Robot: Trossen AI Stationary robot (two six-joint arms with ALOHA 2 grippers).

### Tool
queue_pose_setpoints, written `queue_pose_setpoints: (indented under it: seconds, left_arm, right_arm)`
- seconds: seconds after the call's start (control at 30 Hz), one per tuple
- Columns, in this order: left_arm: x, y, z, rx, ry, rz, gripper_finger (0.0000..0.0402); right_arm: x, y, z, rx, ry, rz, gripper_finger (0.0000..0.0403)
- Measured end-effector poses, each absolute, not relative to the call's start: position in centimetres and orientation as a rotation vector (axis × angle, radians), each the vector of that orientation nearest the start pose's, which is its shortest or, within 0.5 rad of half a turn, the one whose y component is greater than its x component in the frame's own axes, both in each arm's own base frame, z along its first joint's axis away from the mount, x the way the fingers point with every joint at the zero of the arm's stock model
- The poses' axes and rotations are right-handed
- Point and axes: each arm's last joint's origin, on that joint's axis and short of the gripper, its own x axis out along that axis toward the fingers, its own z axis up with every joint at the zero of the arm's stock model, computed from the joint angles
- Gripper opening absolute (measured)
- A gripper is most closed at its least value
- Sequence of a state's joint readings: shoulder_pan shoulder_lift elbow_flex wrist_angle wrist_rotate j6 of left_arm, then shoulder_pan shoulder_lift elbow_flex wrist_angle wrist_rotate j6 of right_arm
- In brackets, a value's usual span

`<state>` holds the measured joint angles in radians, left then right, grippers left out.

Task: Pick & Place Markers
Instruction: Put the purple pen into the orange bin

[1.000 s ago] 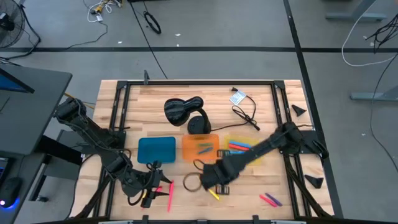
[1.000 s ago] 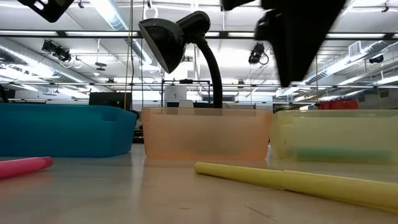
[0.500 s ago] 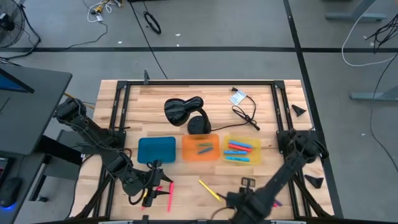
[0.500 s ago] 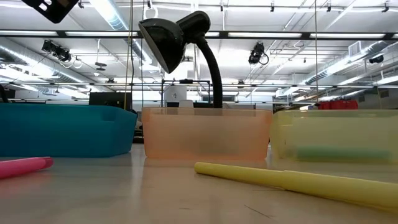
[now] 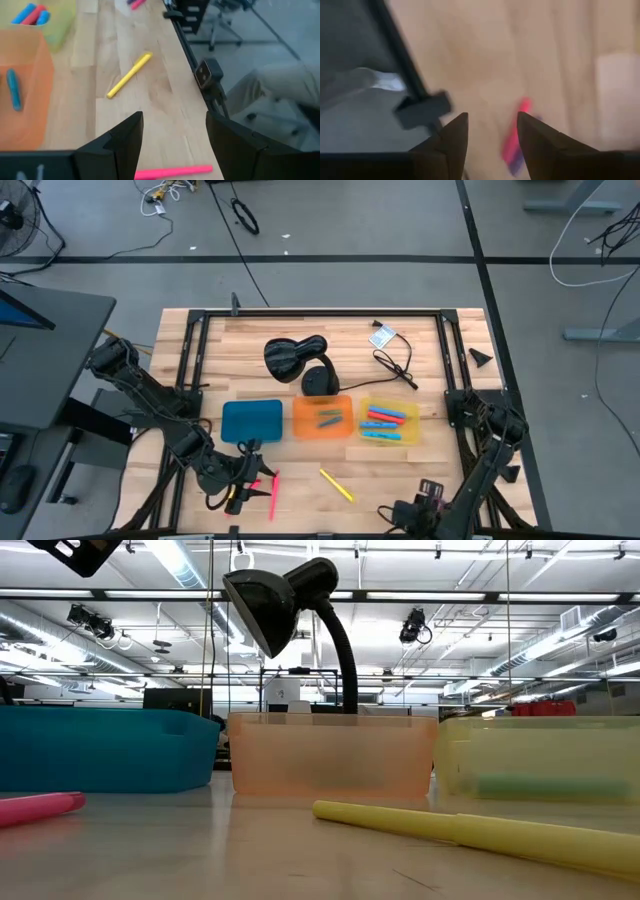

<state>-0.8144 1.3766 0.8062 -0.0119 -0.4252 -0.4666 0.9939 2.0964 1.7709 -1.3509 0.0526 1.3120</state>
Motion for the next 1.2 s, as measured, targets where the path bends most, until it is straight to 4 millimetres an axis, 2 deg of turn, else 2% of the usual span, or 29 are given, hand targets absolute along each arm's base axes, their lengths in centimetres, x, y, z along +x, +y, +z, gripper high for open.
queue_pose_setpoints:
  seconds: [0.23,0.37,0.53,1.0,1.2]
  left_arm:
    - [20.0,-19.5,22.0,0.002,0.613,-0.221,0.0222]
    - [19.2,-18.5,20.8,0.033,0.618,-0.176,0.0222]
    - [17.9,-16.9,19.4,-0.012,0.551,-0.157,0.0222]
    - [14.9,-13.8,17.4,-0.073,0.384,-0.229,0.0222]
    - [14.3,-13.1,16.7,-0.086,0.378,-0.23,0.0222]
  right_arm:
    - [20.9,32.0,20.3,0.136,1.579,-0.404,0.0168]
    - [20.0,31.0,19.1,0.162,1.578,-0.461,0.0168]
    - [18.7,30.0,18.1,0.249,1.567,-0.447,0.0168]
    - [14.5,25.7,17.9,0.537,1.505,-0.389,0.0168]
    - [13.7,24.9,17.3,0.554,1.519,-0.393,0.0168]
